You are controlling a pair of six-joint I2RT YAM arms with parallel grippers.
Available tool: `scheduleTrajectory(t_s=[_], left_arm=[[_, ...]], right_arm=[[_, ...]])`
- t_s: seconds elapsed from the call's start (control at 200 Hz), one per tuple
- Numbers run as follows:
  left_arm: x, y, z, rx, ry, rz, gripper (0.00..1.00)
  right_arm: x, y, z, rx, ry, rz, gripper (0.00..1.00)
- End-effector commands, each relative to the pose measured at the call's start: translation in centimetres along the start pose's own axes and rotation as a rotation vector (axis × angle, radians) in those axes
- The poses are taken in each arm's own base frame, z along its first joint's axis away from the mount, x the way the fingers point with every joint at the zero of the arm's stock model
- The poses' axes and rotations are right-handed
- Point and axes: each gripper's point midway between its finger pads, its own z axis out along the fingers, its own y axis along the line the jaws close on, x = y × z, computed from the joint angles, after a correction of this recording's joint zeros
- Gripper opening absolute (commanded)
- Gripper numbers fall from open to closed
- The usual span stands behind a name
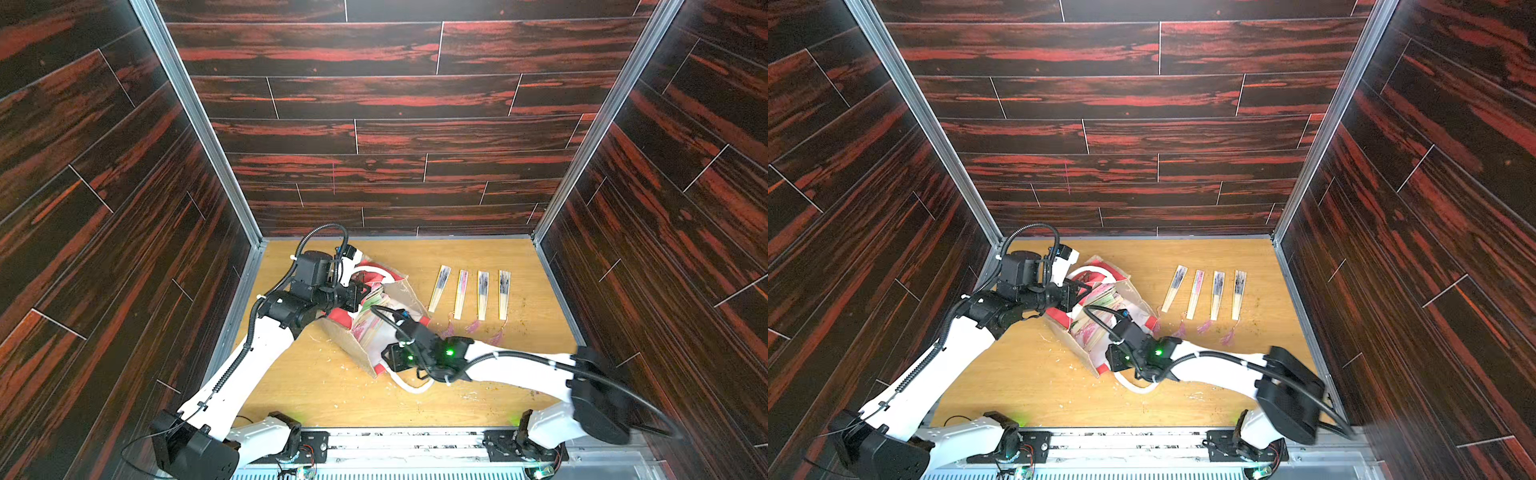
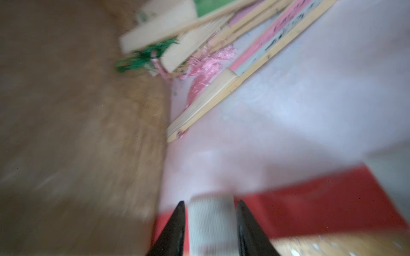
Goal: Take out the folding fans from the tote bags
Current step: Pick up the folding fan from the canvas bag.
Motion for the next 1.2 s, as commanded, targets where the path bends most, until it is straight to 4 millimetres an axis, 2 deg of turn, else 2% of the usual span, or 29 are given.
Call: scheduleTrajectory(t_s=[0.0,0.205,0.391,0.521,0.892,1.082,1.197], left_arm=[[0.2,0.3,0.0,-0.004,-0.001,0.000,0.00],[0.1,0.1,0.0,0.003,-0.005,-0.001,0.00],[0.4,0.0,0.0,0.010,0.002,-0.003,0.00],[0.7,0.0,0.2,0.018,0.012,-0.001,0.00],[1.1,-0.4,0.5,0.049,0.030,-0.002,0.00],[1.1,-0.4,0.7,0.058,0.036,-0.007,0.00],[1.1,-0.4,0.7,0.059,0.036,-0.006,0.00]], right_arm=[[-1.1,0.7,2.0,-0.021,-0.012,0.062,0.40],[-1.6,-0.4,4.8,-0.057,0.022,0.193,0.46],[-2.6,-1.3,6.3,-0.079,0.023,0.298,0.55],[-3.5,-1.9,7.0,-0.093,0.010,0.353,0.57],[-6.3,-2.8,9.6,-0.119,-0.012,0.455,0.58],[-6.6,-2.7,11.2,-0.118,0.016,0.481,0.53],[-6.1,-3.2,11.7,-0.112,0.035,0.502,0.47]])
